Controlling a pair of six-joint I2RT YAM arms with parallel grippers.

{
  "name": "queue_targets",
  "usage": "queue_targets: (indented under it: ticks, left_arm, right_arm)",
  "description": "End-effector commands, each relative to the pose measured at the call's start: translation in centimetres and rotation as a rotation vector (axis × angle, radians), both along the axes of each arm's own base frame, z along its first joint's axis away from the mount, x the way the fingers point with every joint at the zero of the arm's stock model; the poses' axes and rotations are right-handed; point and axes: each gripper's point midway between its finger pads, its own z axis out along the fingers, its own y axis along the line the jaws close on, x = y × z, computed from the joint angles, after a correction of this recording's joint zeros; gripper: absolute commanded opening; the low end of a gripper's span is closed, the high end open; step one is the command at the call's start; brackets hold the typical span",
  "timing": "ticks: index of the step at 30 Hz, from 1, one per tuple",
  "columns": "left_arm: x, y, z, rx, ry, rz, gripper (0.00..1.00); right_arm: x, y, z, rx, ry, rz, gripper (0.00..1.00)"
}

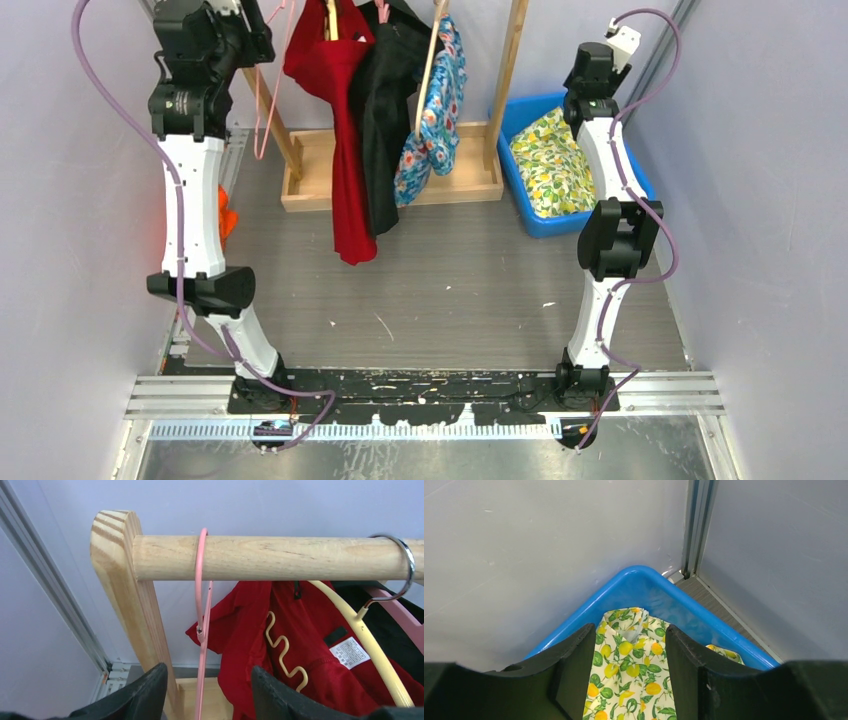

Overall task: Remove the skirt from the hanger
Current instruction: Place the hanger at the clothesline, then pick up the hanger from the clothesline.

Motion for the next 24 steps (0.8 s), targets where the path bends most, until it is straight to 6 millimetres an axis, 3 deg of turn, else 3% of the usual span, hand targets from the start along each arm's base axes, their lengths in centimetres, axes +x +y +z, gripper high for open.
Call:
queue_targets:
  ticks: [1,7,11,18,24]
  left_arm:
    - [-3.8,-0.9,2.6,-0.041,-0.051,-0.042,0.63]
    - [-6.8,-5.3,5.3,-0.120,-0.112,-0.166,0.63]
    - [-7.7,-8.2,6.4,-0.154,-0.140,-0.245,0.63]
    - [-3.6,-11.0,4.1,-0.163,-0.107,-0.266,0.62]
    - [-0.6,-12.1,4.4,-0.165,-0.157,-0.252,0.61]
  right_arm:
    - [-0.4,-0.2,2.4,0.012,-0.064,-0.005,0.59]
    - [-0.4,-0.1,2.2,0.018,-0.064,-0.001,0.58]
    - [-0.5,-0.2,2.2,0.015,-0.062,-0.004,0.61]
    - [-0.3,0.1,2.1,0.028,-0.066,0.008,0.66]
    - [0.0,0.0,2.0,0.026,-0.068,0.007,0.67]
